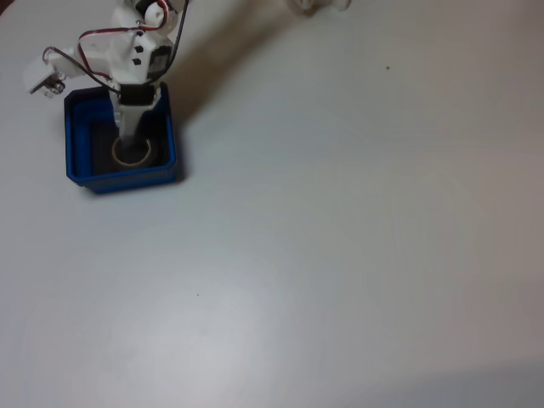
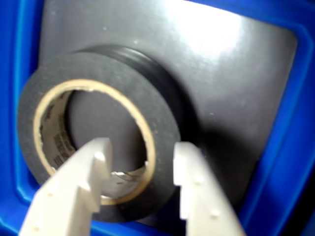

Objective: Pick the black tape roll and drop it in the blue box

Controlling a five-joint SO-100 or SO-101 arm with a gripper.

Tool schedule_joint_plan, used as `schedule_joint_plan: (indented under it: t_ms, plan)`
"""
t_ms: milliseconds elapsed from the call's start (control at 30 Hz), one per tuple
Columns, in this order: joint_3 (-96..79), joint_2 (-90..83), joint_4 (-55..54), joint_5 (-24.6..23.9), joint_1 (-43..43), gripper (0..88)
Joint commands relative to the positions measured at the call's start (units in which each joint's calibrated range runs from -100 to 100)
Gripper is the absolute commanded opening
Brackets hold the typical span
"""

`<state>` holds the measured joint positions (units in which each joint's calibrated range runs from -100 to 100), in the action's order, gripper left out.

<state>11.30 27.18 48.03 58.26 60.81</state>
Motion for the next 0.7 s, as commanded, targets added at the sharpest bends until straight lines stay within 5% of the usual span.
schedule_joint_plan:
  t_ms: [0,333,667]
  plan:
    - [5.05,-1.76,-1.0,0.39,-0.19,1.5]
    - [6.85,-7.62,-1.0,0.39,-0.67,0.6]
    - [10.62,-23.08,-1.08,3.63,-13.86,0.7]
